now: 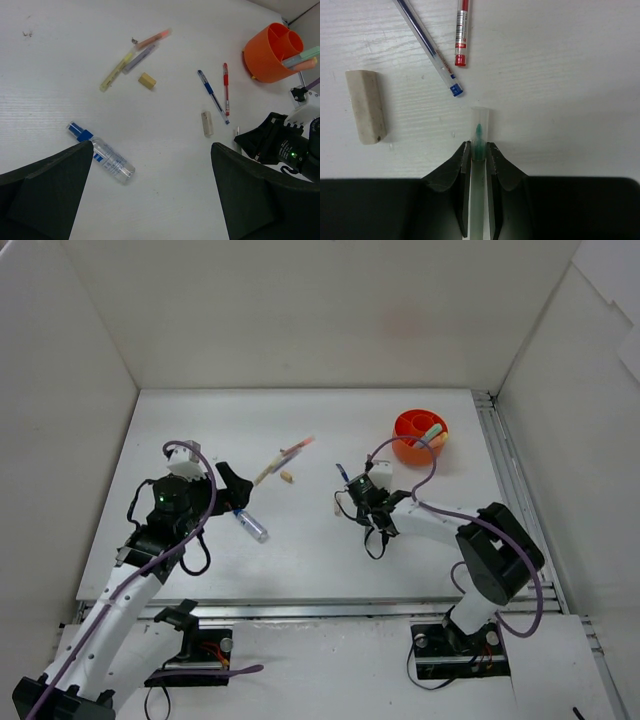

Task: Sort the stationery into containers
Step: Pick up the pen from the center of the board.

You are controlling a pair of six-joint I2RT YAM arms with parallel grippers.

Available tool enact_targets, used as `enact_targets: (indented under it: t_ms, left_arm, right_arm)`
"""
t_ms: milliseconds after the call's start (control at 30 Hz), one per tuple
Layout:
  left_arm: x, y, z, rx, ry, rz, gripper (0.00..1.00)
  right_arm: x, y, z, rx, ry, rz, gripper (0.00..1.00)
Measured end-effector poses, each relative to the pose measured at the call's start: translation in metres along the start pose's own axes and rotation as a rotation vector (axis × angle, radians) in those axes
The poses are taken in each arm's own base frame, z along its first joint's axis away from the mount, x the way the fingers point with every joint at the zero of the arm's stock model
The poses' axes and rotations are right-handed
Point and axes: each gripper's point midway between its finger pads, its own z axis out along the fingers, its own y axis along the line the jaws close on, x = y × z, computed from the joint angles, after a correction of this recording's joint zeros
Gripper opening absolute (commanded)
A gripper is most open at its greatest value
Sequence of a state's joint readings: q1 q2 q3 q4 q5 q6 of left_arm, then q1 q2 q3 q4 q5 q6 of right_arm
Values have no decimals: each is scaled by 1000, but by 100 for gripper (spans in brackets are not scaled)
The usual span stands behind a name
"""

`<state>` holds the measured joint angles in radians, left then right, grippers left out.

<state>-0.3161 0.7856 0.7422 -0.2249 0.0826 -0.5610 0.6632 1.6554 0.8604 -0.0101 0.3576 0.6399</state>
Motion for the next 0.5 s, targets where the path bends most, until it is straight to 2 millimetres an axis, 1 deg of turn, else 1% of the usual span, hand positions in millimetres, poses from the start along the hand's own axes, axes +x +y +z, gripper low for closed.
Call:
enact_targets:
  t_ms: [100, 167, 233, 300, 400, 500]
  left_arm:
    - [1, -11, 2, 51, 9, 12, 100]
    - [6, -21, 5, 108, 34, 39, 100]
    - [16, -37, 10, 186, 76, 75, 99]
    - [32, -54, 14, 273, 137, 120, 99]
    - [63, -84, 19, 412, 235, 197, 99]
    - [93, -113, 19, 528, 327, 273, 99]
  right_arm:
    - [-4, -2, -12, -30, -25, 17, 0]
    - [-12, 2, -26, -83, -66, 42, 0]
    - [-24, 7, -42, -157, -122, 79, 0]
    - [-36, 12, -59, -240, -186, 123, 0]
    - [-55, 20, -88, -363, -282, 195, 0]
    - [-76, 27, -115, -459, -368, 258, 0]
